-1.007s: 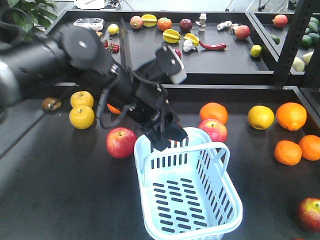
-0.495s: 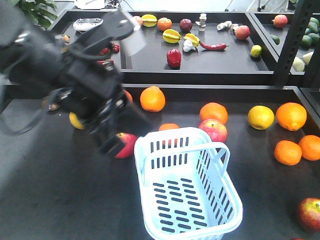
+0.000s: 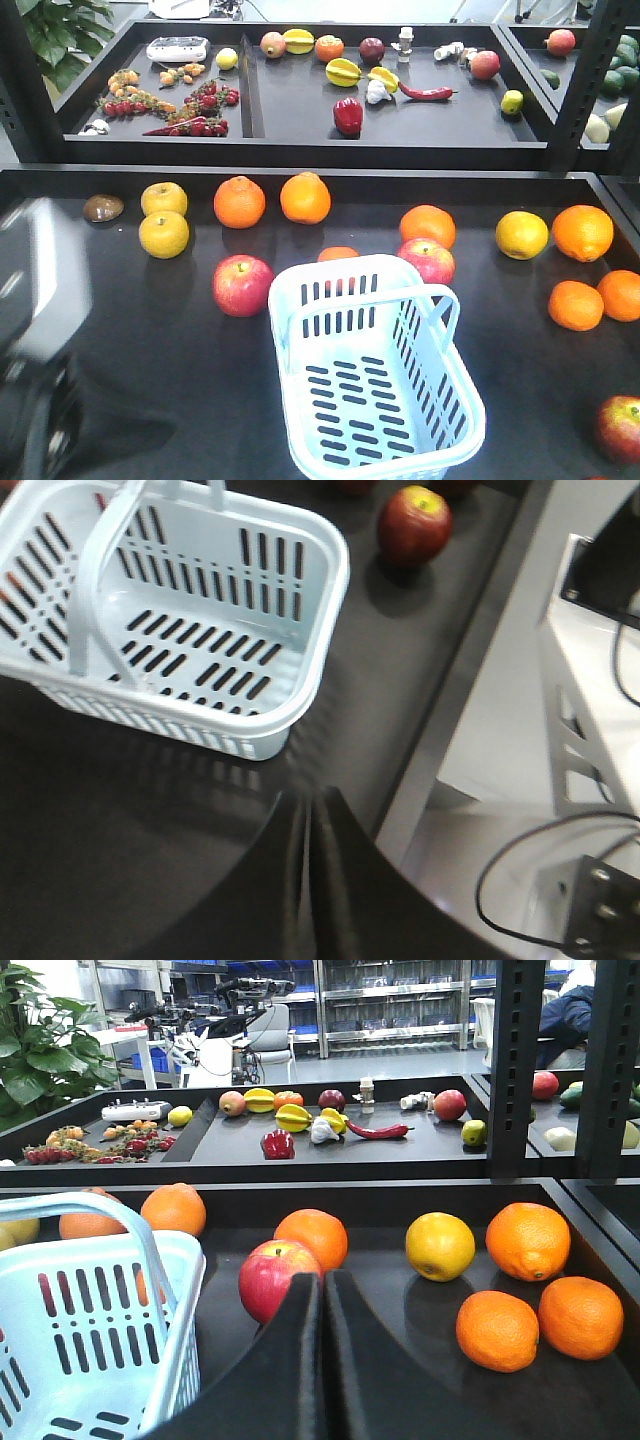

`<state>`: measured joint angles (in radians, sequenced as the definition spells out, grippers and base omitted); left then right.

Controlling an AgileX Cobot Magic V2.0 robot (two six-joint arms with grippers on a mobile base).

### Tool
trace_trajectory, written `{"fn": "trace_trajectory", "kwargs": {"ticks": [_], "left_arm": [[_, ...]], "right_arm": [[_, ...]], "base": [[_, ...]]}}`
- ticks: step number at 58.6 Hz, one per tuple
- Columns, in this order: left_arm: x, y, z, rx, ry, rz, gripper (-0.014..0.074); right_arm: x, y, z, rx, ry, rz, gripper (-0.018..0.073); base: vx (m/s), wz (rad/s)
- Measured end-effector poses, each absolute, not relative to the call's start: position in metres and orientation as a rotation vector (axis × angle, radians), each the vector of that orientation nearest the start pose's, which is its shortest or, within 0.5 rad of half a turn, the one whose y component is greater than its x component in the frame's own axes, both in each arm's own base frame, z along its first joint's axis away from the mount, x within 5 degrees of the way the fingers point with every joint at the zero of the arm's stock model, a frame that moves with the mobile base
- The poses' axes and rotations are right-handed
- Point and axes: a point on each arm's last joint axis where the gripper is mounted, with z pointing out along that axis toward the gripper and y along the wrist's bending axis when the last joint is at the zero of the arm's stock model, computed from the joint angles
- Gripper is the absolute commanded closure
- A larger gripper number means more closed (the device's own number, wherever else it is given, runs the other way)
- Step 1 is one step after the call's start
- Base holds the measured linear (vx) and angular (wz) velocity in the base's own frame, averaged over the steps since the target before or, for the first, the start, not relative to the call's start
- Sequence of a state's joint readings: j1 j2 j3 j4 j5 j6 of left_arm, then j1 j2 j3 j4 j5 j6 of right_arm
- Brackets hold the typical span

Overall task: Pick three apples into basket with both arms
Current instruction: 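Open the left gripper and lift it away from the basket handle, then reach the right gripper down to a red apple and grasp it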

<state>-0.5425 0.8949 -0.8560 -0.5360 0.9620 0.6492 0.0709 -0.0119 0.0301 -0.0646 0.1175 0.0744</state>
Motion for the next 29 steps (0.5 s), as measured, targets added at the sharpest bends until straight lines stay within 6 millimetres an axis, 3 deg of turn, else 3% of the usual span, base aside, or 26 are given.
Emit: {"fn": "trace_trajectory", "kwargs": {"ticks": [19, 29], "left_arm": [[0.068, -0.086, 0.257, 0.958, 2.102, -0.721, 0.0603], [0.064, -0.082, 0.248, 0.876, 2.072, -0.74, 0.0603]], "right_arm": [[0.057, 0.003, 0.193, -0.043, 1.619, 0.056, 0.0568], [0.057, 0.003, 0.193, -0.043, 1.619, 0.056, 0.0568]], "base": [[0.0, 0.0], [0.0, 0.0]]}}
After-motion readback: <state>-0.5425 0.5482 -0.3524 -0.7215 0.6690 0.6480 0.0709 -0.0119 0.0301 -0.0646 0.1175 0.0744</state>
